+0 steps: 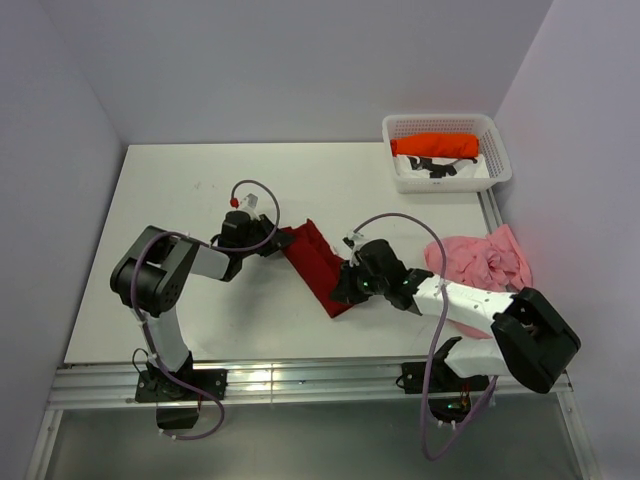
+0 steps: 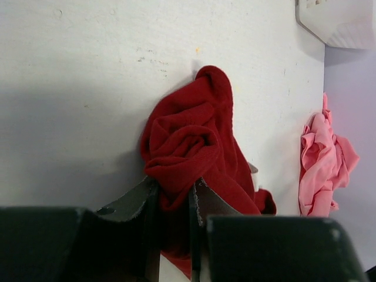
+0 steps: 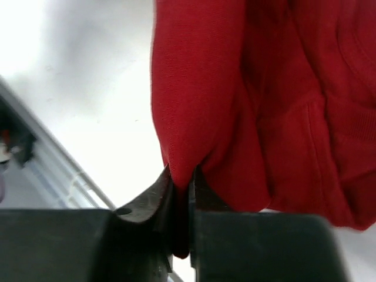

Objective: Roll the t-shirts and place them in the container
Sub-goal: Roll the tshirt

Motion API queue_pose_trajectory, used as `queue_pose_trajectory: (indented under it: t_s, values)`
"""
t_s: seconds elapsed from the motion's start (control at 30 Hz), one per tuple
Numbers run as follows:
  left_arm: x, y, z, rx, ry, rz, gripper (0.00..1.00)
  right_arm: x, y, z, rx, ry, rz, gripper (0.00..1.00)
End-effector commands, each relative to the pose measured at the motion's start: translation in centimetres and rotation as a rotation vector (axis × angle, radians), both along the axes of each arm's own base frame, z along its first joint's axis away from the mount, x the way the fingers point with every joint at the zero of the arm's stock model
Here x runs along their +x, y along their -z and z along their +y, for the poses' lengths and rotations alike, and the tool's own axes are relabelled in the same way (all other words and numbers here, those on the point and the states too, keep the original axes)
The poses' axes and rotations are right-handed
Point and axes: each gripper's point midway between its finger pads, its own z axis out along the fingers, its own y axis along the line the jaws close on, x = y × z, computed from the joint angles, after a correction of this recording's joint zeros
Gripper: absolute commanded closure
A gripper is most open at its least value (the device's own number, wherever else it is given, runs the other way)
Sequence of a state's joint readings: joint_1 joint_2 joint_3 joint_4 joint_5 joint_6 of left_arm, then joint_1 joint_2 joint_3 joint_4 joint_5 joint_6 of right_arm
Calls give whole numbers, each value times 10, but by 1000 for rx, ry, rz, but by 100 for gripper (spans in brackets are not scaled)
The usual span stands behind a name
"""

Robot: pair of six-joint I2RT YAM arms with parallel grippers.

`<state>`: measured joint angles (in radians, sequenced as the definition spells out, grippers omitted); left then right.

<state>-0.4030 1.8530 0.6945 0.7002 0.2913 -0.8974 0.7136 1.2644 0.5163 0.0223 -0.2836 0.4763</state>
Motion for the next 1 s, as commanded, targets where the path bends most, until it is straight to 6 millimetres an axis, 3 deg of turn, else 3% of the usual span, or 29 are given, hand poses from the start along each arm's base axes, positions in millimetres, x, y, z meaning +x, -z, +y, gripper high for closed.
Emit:
queue_pose_trajectory:
  t_s: [0.0, 0.07, 0.3, 0.43, 0.63, 0.77, 0.87, 0.97]
  values:
    - [17, -26, 5, 20, -16, -86, 92, -16, -13, 12, 129, -58, 63, 96]
    - [18, -27, 8, 22, -16, -88, 93, -21, -4, 7, 168, -39, 128, 100]
    - [20, -33, 19, 17, -16, -99, 92, -34, 17, 3, 349, 14, 319, 100]
    - [21, -33, 24, 0, -16, -89, 93, -47, 47, -3, 317, 80, 454, 100]
    - [23, -32, 28, 10, -19, -85, 93, -54, 70, -8, 279, 129, 532, 99]
    - [25, -30, 30, 13, -15, -82, 93, -57, 73, -12, 267, 145, 542, 89]
    - [26, -30, 30, 14, -6, -87, 93, -58, 81, -20, 205, 176, 534, 70]
    - [27, -32, 32, 29, -7, -91, 93, -55, 81, -28, 135, 193, 497, 64]
